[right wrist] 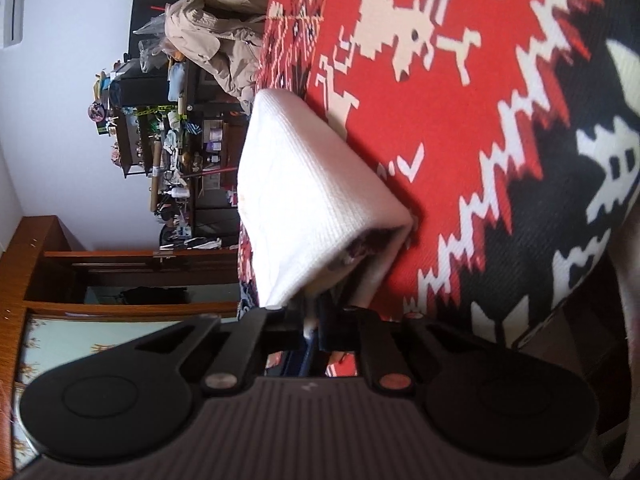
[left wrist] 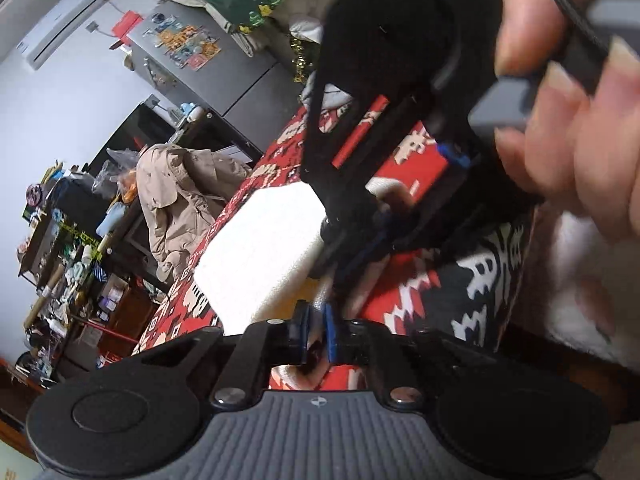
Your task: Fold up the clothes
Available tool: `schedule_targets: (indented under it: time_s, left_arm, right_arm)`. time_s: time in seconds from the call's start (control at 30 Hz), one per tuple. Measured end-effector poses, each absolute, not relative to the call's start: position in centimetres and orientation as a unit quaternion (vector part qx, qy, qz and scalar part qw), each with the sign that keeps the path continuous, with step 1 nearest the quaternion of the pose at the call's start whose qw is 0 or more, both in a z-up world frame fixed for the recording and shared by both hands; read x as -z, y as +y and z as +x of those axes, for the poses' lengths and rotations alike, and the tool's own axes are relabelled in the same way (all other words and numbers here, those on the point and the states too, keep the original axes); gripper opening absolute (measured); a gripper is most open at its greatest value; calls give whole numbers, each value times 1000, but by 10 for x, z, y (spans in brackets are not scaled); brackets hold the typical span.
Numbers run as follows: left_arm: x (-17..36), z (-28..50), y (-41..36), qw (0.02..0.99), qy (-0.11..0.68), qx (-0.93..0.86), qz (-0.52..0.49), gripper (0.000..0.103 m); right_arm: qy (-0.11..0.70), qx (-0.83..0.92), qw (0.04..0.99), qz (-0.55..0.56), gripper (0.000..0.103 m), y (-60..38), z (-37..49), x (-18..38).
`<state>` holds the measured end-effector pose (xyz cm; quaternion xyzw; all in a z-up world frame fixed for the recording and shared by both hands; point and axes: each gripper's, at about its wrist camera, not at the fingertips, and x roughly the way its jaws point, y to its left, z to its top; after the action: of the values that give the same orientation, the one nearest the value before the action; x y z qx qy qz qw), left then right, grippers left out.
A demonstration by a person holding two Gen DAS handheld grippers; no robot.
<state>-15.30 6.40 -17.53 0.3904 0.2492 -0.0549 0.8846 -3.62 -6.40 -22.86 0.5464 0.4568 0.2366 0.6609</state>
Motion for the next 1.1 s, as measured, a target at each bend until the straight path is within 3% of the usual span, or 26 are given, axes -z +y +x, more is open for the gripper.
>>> schedule_targets:
  time_s: [0.57, 0.83, 0.97, 1.1]
  left_arm:
    - [149, -167, 79, 914, 254, 68, 310, 6]
    - [104, -163, 110, 952, 249, 59, 168, 8]
    - [110, -130, 131, 953, 292, 69, 42, 5]
    - [128, -124, 138, 945, 322, 44, 35, 4]
  right_arm:
    - [450, -204, 669, 555, 6, -114, -63, 214]
    - [386, -261, 780, 418, 10, -124, -48, 152]
    - [396, -286, 810, 324, 10, -96, -37, 141]
    - [427, -305, 809, 266, 10, -67, -43, 147]
